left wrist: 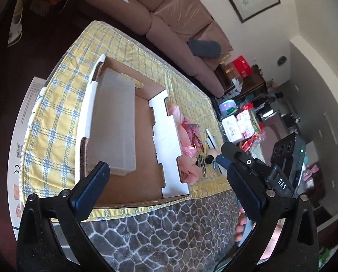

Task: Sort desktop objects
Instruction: 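Move both tools over to the nail files on the cloth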

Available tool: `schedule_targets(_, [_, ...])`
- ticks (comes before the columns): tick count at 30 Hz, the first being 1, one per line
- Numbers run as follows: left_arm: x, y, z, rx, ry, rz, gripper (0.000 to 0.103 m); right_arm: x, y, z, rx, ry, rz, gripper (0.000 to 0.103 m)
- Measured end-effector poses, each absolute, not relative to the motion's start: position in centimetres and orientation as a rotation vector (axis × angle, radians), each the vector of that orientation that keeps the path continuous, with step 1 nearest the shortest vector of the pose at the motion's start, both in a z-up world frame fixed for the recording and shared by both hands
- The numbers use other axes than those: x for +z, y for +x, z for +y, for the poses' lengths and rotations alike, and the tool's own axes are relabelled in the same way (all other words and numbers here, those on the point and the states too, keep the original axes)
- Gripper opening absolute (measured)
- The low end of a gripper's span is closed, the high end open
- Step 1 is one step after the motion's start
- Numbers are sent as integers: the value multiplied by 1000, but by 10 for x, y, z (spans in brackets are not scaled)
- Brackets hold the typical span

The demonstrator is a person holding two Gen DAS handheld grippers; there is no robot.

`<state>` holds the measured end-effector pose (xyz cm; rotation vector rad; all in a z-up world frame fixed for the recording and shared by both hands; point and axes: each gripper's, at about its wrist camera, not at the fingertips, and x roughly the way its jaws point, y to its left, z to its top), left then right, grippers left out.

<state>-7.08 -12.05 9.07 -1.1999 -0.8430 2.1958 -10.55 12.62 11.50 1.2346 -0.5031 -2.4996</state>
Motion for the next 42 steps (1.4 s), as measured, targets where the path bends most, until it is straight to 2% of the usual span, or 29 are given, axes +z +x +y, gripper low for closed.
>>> schedule_targets(6, [115,-67,-43,2181,-1227,-658,103,134,-82,198,-2619,1241,-403,102])
schedule_targets(12, [120,-57,59,2124,-1262,-488,103,145,-56,297,-2725,1225,-454,102])
schedule_targets(23, [85,-48,256,2079,-1333,-167,103,145,-54,447,-2859,1297,-411,101])
schedule_targets(25, [78,-56,283,2088,-1339,-133,99,138,-66,466,-2854,1339,-377,101])
schedule_targets(27, [72,-69,304,2103,-1359,-112,94,130,-79,479,-2834,1381,-339,98])
schedule_targets(31, [58,-98,331,2117,-1407,-71,90,109,-108,494,-2770,1470,-281,83])
schedule_targets(34, [46,-113,349,2125,-1450,-18,85,99,-114,500,-2726,1460,-345,78])
schedule_targets(42, [26,-136,374,2144,-1564,54,80,73,-103,524,-2650,1417,-658,77])
